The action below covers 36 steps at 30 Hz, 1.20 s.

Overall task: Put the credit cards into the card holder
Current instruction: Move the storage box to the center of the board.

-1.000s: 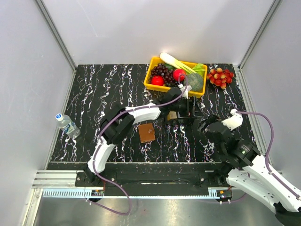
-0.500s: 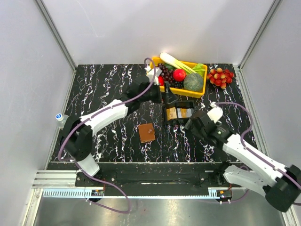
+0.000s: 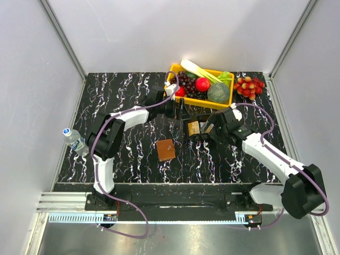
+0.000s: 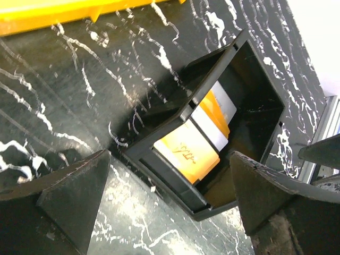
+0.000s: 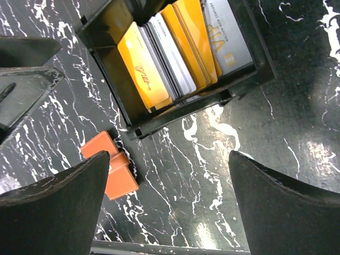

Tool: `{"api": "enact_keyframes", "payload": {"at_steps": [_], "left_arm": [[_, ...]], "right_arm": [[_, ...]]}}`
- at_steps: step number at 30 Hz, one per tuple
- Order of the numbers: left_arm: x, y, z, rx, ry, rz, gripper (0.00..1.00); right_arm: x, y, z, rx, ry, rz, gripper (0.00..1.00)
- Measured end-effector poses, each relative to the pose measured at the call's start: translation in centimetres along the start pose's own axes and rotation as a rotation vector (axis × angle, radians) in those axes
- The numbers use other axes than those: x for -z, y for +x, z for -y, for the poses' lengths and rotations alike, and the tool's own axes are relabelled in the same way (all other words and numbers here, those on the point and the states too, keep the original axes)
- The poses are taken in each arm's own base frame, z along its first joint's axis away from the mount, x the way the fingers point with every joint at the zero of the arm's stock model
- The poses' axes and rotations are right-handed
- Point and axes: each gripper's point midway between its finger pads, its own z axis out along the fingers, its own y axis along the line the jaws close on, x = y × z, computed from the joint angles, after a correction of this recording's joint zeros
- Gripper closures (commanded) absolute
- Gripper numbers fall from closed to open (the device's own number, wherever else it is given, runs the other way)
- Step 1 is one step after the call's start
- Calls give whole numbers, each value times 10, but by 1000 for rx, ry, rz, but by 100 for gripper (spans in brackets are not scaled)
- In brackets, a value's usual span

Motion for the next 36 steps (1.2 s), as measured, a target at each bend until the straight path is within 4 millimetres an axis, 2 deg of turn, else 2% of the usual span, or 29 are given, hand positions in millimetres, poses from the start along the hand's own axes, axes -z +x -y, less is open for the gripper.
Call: {"api": "enact_keyframes", "payload": {"at_steps": [6, 10, 16, 19, 21, 25, 31, 36], "left_arm": [[-19, -6, 2, -49, 98, 25, 1], [-30, 1, -2, -51, 124, 22, 1], [-36, 4, 5, -55, 153, 28, 5], [-39, 14, 10, -59, 171, 23, 7], [-41, 31, 10, -52, 173, 2, 9], [-42, 62, 13, -15, 185, -46, 11], [-33, 75, 24, 11, 187, -55, 12], [-20, 78, 25, 40, 132, -61, 12]], "right_arm": [[-6, -1, -1, -22, -38, -22, 2], [-14, 1, 3, -19, -32, -41, 2], [-32, -14, 16, -8, -4, -51, 1], [-38, -24, 19, -4, -4, -54, 2], [-39, -29, 21, 0, -8, -53, 1], [-38, -34, 24, 16, -14, -56, 2], [-30, -47, 23, 105, -32, -46, 4], [-1, -71, -1, 260, -126, 28, 11]]}}
